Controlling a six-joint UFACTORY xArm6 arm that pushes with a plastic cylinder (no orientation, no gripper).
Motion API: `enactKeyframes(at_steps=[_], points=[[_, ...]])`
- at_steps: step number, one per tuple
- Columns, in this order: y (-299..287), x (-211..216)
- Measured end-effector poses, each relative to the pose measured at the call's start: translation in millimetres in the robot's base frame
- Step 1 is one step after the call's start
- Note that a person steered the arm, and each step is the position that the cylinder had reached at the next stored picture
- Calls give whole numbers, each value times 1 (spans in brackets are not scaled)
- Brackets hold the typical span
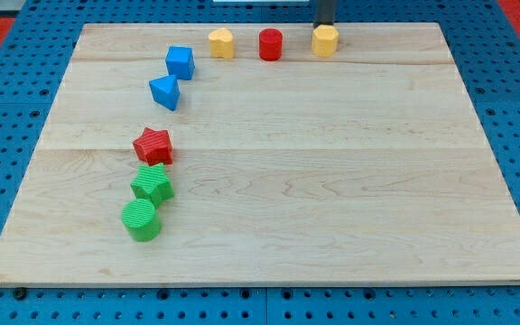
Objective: Move red circle to center
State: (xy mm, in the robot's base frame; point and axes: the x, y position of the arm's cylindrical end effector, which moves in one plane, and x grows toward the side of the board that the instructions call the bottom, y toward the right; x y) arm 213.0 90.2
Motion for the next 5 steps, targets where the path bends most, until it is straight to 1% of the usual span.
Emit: enactKeyframes(at_steps=[1,2,3,4,5], points=[[-34,23],[-20,-8],[-71,-19],[-97,4],[-67,-3]])
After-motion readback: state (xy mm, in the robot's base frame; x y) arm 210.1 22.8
